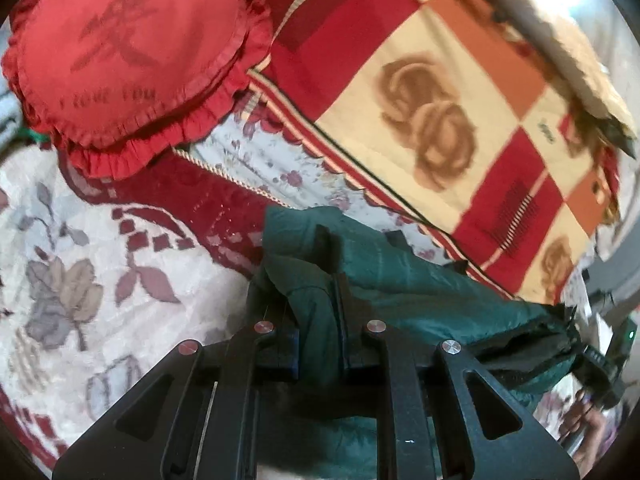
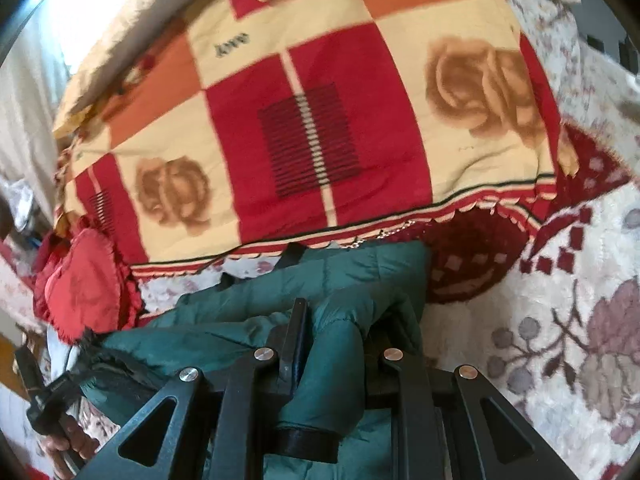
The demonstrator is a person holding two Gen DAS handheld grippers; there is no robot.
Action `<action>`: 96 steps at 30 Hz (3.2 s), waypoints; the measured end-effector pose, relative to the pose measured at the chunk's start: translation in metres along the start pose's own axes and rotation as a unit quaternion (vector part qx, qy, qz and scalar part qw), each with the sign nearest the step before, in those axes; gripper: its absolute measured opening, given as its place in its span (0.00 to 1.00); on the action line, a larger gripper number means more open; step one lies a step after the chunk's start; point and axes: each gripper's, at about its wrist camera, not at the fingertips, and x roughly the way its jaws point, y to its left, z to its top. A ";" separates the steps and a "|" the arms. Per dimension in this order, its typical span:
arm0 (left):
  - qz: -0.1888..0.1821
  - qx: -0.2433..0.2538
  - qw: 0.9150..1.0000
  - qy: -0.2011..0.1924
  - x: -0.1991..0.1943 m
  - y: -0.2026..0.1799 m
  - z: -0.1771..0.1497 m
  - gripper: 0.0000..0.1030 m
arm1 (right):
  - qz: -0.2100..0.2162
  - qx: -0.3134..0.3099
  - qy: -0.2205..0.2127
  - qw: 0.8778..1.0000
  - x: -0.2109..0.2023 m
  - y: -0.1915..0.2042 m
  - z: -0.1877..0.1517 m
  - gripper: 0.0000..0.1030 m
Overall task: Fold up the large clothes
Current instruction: 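Lift the hem with both grippers and fold it toward the collar, then lay the folded hem down on the jacket and open both grippers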
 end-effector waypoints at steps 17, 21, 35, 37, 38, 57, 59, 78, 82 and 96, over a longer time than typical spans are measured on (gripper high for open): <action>-0.014 -0.002 0.999 0.034 0.075 -0.003 0.023 0.20 | 0.010 0.067 0.014 0.998 0.068 -0.038 0.009 0.31; -0.064 -0.029 0.997 0.036 0.056 0.007 0.031 0.28 | 0.018 0.047 -0.002 0.999 0.043 -0.032 0.011 0.40; -0.049 -0.003 0.998 -0.038 0.014 -0.007 0.011 0.81 | 0.023 -0.057 -0.056 0.997 0.006 0.034 0.001 0.70; -0.037 0.014 0.999 -0.036 0.022 -0.016 0.002 0.81 | 0.023 -0.123 -0.029 0.992 0.022 0.068 -0.013 0.70; -0.027 0.025 0.999 -0.031 0.027 -0.021 -0.003 0.81 | 0.020 -0.147 -0.022 0.989 0.027 0.081 -0.021 0.70; 0.073 0.040 0.996 0.029 0.124 -0.016 -0.007 0.89 | -0.053 -0.216 0.044 0.974 0.190 0.137 -0.042 0.69; 0.077 0.040 0.996 0.031 0.126 -0.016 -0.008 0.89 | -0.057 -0.214 0.048 0.974 0.194 0.137 -0.043 0.69; 0.092 0.058 0.994 0.004 0.101 -0.028 -0.002 0.89 | -0.089 -0.176 -0.040 0.980 0.082 0.078 -0.016 0.69; 0.102 0.056 0.993 0.027 0.119 -0.022 0.001 0.89 | -0.123 -0.164 -0.023 0.979 0.101 0.053 -0.013 0.70; 0.095 0.055 0.993 0.050 0.137 -0.017 -0.004 0.90 | -0.137 -0.148 -0.004 0.979 0.112 0.035 -0.009 0.76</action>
